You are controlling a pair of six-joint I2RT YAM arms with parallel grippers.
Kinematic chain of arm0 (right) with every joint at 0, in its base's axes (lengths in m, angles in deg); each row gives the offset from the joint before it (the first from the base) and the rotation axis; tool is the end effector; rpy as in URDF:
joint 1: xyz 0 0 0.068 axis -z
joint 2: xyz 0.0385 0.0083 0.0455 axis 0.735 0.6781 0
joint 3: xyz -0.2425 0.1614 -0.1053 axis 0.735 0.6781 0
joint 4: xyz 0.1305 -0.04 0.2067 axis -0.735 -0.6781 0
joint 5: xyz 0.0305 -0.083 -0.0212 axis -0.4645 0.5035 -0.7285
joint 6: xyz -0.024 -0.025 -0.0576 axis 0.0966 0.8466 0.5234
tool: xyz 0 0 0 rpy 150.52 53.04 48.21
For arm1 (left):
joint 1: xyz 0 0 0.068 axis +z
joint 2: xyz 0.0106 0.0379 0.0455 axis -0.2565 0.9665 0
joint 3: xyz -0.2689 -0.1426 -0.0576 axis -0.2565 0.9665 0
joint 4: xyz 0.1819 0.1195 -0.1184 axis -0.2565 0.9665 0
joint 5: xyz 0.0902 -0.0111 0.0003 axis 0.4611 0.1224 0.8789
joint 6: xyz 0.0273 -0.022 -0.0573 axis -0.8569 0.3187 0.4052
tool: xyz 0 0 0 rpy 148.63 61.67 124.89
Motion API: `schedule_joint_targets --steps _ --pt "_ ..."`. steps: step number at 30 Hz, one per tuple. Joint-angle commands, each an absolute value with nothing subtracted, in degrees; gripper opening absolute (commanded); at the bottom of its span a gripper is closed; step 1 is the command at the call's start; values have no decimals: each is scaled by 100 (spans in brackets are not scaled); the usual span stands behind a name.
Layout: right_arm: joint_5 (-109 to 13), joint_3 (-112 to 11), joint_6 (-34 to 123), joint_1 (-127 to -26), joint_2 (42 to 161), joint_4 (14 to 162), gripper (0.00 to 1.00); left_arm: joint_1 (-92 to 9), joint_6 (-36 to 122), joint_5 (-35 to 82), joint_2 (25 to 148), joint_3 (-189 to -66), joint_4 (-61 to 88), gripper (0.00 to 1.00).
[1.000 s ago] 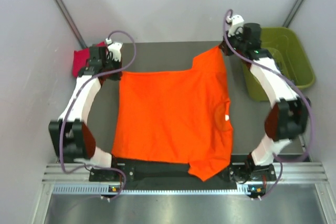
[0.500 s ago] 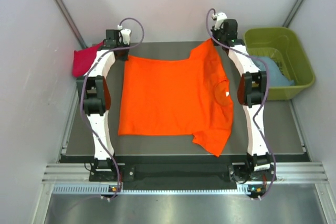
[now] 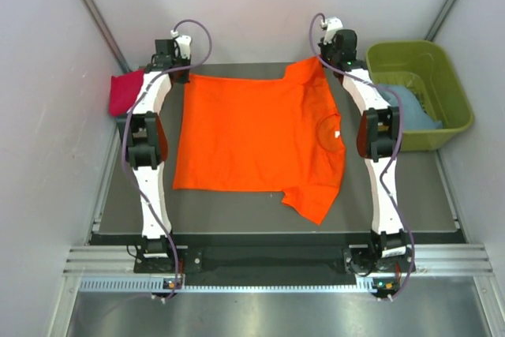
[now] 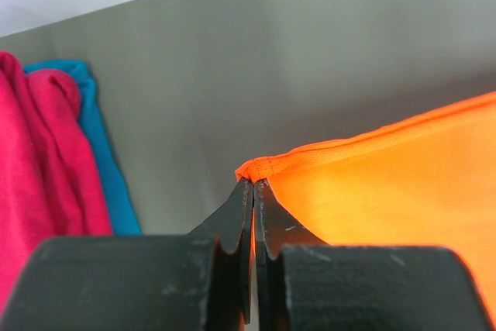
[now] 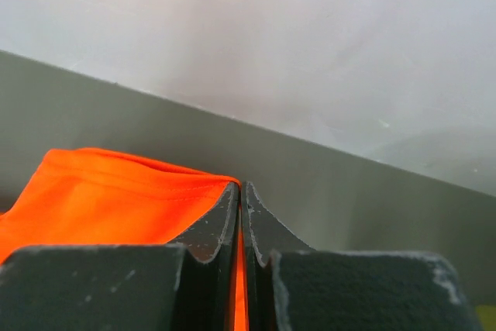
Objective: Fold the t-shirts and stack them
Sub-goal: Flatten the tshirt out, then fold the tshirt
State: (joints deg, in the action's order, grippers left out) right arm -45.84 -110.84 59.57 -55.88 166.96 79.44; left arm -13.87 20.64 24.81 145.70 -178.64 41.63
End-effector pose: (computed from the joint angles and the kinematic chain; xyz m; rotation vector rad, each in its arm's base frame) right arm 0.6213 0.0991 0.2539 -0.3423 1.8871 0.1015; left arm 0.5715 0.0034 0.2642 0.2609 2.1987 -0.0205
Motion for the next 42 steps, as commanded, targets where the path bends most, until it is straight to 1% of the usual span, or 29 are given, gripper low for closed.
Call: schedule_joint_targets --steps 1,6,15,20,26,31,42 --pt "-4825 -10691 6043 -5636 15822 7988 0 -1320 2191 2194 13968 -17847 4037 0" --pt "-5159 -9881 6035 -5644 14918 7795 0 -1311 2200 1912 13527 -17478 4265 0" --pt "-5485 -9081 5701 -5715 13828 7215 0 -1284 2095 1551 12622 -16811 4661 0" --pt "-5634 -8238 5700 -5829 13168 7065 0 -1240 1998 1437 12244 -16450 4933 0" --pt "-5661 -7280 5692 -5943 12377 6951 0 -1144 2015 1340 11760 -15476 4978 0" --pt "-5652 -6700 5700 -6022 11963 6907 0 -1065 2041 1340 11338 -14991 4925 0" --pt "-5617 -5873 5850 -6031 11251 6749 0 -959 2006 1375 10697 -14226 5039 0"
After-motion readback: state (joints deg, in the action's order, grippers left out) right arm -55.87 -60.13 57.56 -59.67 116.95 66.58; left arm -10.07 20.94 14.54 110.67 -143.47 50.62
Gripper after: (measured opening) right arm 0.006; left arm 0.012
